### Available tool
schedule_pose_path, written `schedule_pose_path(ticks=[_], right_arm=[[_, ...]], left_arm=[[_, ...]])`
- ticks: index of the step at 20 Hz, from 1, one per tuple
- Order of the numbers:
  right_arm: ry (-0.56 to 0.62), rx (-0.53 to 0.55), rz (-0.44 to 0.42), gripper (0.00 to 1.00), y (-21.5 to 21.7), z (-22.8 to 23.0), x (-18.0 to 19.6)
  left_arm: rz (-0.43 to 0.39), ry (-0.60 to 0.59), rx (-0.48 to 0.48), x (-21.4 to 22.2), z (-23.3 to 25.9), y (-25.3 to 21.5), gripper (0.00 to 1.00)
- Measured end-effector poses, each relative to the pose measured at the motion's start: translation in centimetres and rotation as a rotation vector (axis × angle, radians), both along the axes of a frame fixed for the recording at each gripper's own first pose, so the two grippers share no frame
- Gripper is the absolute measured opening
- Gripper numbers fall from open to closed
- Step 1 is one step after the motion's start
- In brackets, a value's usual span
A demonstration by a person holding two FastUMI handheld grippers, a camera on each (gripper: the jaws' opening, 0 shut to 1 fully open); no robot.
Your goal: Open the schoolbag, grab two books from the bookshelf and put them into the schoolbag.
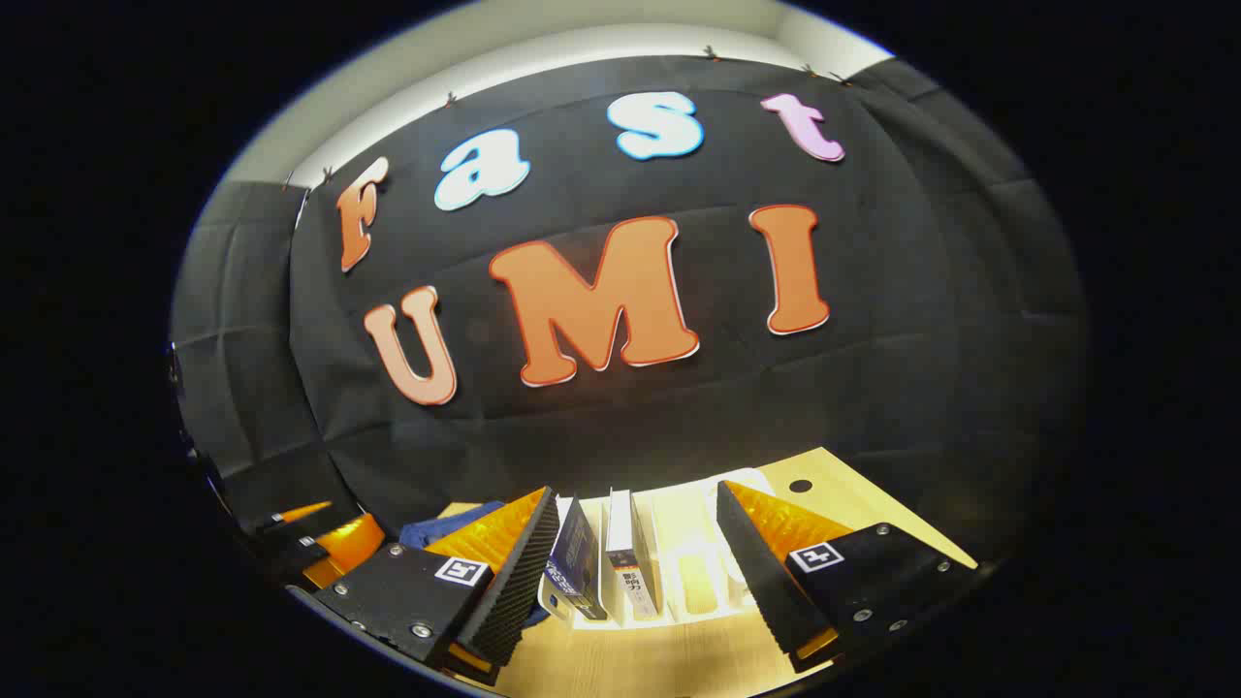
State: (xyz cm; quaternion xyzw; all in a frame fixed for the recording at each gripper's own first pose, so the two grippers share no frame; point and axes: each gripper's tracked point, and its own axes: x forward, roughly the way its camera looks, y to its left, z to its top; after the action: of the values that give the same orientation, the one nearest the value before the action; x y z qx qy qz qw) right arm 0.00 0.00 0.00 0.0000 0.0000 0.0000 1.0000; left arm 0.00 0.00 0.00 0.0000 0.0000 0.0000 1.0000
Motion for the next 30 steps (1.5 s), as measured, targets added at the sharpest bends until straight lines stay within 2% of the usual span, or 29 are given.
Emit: schedule_pose_path(ticks=[3, 4, 7, 8, 10, 11, 12, 15, 19, 20, 21, 26, 28, 30], right_arm=[[0.039, -0.055, 0.032, 0.97, 1.2, -0.9, 1.6], [0.046, -0.065, 0.053, 1.0, 1.8, -1.0, 2.1], [0.052, -0.104, 0.085, 0.97, 2.0, -1.6, 3.3], [0.055, -0.109, 0.099, 1.0, 2.2, -1.8, 3.5], [0.072, -0.11, 0.124, 0.97, 2.3, -2.2, 3.9], [0.077, -0.106, 0.129, 1.0, 2.3, -2.2, 3.9], [0.075, -0.101, 0.129, 0.97, 2.0, -2.0, 3.9], [0.072, -0.09, 0.108, 0.97, 1.4, -1.8, 4.2], [0.056, -0.075, 0.029, 0.97, 0.3, -1.6, 4.4], [0.052, -0.07, 0.023, 1.0, 0.2, -1.5, 4.2], [0.049, -0.076, 0.011, 0.97, 0.1, -1.5, 4.2], [0.041, -0.088, -0.035, 0.97, -0.4, -1.0, 3.6], [0.04, -0.092, -0.046, 0.97, -0.6, -1.0, 3.5], [0.049, -0.094, -0.048, 0.97, -0.4, -1.2, 3.4]], left_arm=[[0.058, -0.032, 0.016, 0.1, 0.9, 1.6, 0.95], [0.065, -0.042, 0.024, 0.2, 1.0, 1.8, 0.95], [0.112, -0.084, 0.012, 0.3, 1.8, 2.3, 0.95], [0.116, -0.093, 0.0, 0.2, 1.7, 2.1, 0.95], [0.129, -0.089, -0.009, 0.2, 1.5, 1.9, 0.95], [0.138, -0.088, -0.009, 0.3, 1.4, 2.0, 0.95], [0.139, -0.098, -0.016, 0.4, 1.5, 2.0, 0.94], [0.121, -0.108, -0.033, 0.6, 1.4, 1.7, 0.95], [0.074, -0.08, 0.001, 2.4, 0.9, 1.3, 0.95], [0.059, -0.086, 0.002, 2.8, 1.1, 1.3, 0.95], [0.051, -0.096, -0.004, 3.1, 1.4, 1.2, 0.95], [0.015, -0.093, -0.005, 3.5, 0.9, 1.6, 0.95], [0.031, -0.099, 0.001, 3.6, 1.0, 2.3, 0.95], [0.047, -0.118, -0.032, 3.2, 1.2, 3.0, 0.95]])
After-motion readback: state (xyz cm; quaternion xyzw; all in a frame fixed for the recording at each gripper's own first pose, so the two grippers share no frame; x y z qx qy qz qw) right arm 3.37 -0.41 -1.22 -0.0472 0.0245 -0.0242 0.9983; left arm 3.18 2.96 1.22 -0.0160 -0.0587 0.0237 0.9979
